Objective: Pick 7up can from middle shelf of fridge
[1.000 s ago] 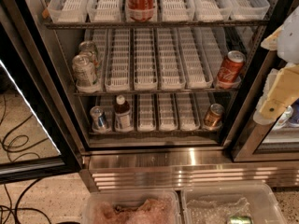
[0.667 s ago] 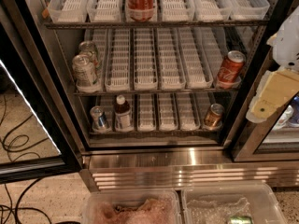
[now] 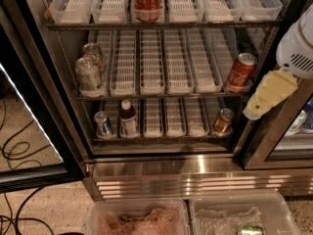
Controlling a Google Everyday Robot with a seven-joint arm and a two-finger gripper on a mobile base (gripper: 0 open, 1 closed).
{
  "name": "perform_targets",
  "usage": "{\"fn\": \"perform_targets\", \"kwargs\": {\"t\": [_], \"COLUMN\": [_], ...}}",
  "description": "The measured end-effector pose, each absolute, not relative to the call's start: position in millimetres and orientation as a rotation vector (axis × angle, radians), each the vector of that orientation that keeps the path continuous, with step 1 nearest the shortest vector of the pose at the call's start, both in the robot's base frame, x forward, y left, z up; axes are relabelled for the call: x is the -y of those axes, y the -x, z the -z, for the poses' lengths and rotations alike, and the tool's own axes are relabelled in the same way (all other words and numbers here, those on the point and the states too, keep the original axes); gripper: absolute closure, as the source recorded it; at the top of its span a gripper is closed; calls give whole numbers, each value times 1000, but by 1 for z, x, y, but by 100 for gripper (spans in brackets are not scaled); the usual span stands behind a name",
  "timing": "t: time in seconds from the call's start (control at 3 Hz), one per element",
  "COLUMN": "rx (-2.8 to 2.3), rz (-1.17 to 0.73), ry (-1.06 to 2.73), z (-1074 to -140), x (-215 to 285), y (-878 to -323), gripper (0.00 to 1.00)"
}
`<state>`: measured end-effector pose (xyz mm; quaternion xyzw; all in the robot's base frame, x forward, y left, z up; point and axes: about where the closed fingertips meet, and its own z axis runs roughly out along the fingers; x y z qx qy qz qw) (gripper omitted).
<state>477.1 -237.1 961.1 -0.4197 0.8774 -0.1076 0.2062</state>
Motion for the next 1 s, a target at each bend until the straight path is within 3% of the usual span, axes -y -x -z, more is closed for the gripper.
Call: {"fn": "perform_targets", "kwargs": {"t": [0.33, 0.67, 1.0], "rx": [-2444, -2442, -2416], "rz": [300, 166, -109], "ry": [1169, 1140, 1127], "z": [-961, -951, -932], "x": [237, 216, 173], "y": [-477, -481, -489], "gripper": [0, 0, 0]}}
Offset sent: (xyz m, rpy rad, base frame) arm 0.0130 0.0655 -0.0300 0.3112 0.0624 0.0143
